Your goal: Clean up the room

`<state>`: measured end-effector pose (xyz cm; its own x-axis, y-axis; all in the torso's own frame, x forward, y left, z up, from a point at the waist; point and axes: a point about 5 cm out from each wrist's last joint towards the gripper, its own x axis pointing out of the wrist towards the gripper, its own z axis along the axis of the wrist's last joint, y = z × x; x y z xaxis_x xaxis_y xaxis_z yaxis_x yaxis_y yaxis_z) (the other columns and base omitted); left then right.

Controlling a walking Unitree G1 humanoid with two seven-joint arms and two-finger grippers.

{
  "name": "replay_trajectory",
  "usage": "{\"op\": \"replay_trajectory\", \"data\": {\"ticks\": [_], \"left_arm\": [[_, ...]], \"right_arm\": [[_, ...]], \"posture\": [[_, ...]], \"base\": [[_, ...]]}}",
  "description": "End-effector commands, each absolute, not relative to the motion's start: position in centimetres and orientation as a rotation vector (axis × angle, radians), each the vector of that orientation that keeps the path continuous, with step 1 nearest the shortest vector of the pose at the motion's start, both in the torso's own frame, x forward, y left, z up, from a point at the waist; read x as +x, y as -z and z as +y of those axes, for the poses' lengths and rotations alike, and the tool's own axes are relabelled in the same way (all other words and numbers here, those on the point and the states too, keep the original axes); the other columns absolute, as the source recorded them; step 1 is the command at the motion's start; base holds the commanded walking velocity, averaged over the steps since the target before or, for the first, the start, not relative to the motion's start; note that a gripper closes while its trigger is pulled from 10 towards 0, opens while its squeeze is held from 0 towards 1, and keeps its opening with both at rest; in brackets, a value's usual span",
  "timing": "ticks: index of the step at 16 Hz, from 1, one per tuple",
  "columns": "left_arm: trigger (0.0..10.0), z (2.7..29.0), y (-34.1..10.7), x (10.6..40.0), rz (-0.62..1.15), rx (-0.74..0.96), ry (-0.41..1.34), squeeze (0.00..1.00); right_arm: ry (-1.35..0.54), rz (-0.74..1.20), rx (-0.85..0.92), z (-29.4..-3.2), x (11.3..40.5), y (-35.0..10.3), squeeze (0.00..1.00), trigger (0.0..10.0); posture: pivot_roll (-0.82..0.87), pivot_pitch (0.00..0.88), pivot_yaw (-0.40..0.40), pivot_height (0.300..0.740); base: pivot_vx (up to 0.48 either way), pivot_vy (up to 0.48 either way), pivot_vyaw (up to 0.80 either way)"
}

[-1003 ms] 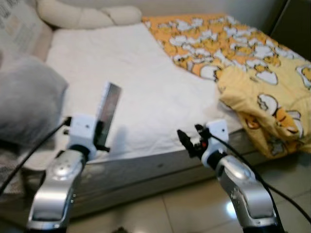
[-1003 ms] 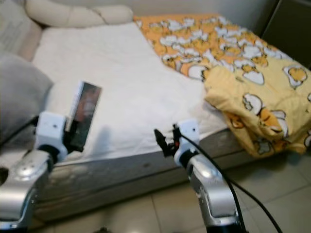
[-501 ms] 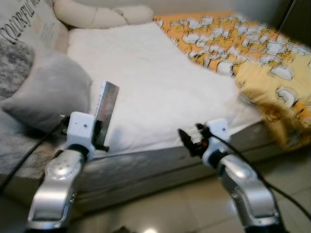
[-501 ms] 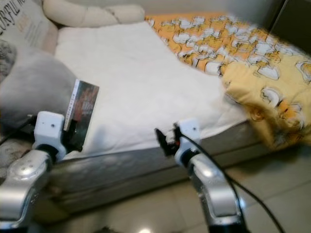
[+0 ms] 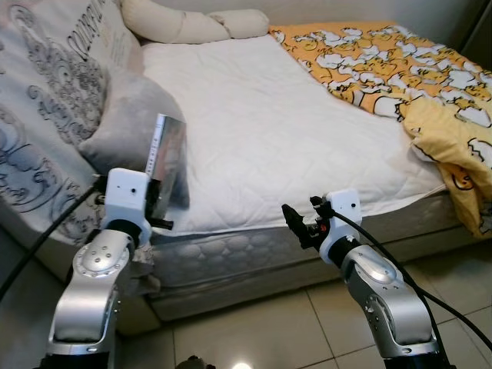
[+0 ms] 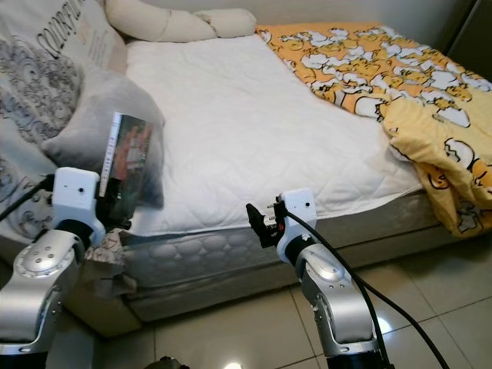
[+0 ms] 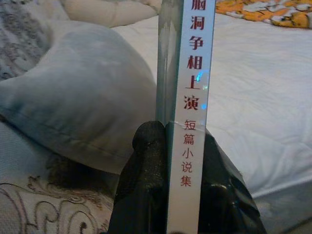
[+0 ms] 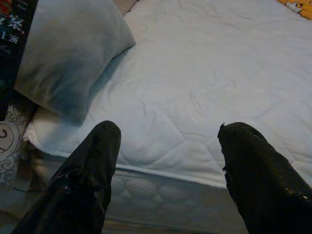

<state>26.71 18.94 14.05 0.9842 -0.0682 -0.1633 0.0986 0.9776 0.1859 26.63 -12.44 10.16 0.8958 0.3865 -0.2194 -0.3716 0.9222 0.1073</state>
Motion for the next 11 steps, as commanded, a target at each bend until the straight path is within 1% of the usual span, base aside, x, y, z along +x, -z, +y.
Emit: {"op": "replay_trajectory", "data": {"ticks": [1,5,9,11], "left_arm": [[10.0,18.38,-14.91,27.15,0.110,0.210,0.103,0.00],[10.0,18.24,-14.99,27.29,0.103,0.187,0.097,0.00],[10.0,17.97,-15.00,27.27,0.093,0.202,0.114,0.00],[10.0,17.89,-15.10,27.30,0.086,0.191,0.116,0.00]], "right_arm": [[-0.367,0.239,0.050,-13.04,27.04,-10.41,0.00,10.0],[-0.365,0.237,0.052,-13.10,27.12,-10.48,0.00,10.0],[-0.349,0.232,0.059,-13.38,27.25,-10.60,0.00,10.0],[-0.344,0.228,0.060,-13.47,27.33,-10.68,0.00,10.0]], "posture": [[-0.02,0.000,0.006,0.740],[-0.02,0.000,0.008,0.740],[-0.03,0.000,0.008,0.740],[-0.03,0.000,0.011,0.740]], "base": [[0.000,0.000,0.00],[0.000,0.000,0.00],[0.000,0.000,0.00],[0.274,0.000,0.00]]}}
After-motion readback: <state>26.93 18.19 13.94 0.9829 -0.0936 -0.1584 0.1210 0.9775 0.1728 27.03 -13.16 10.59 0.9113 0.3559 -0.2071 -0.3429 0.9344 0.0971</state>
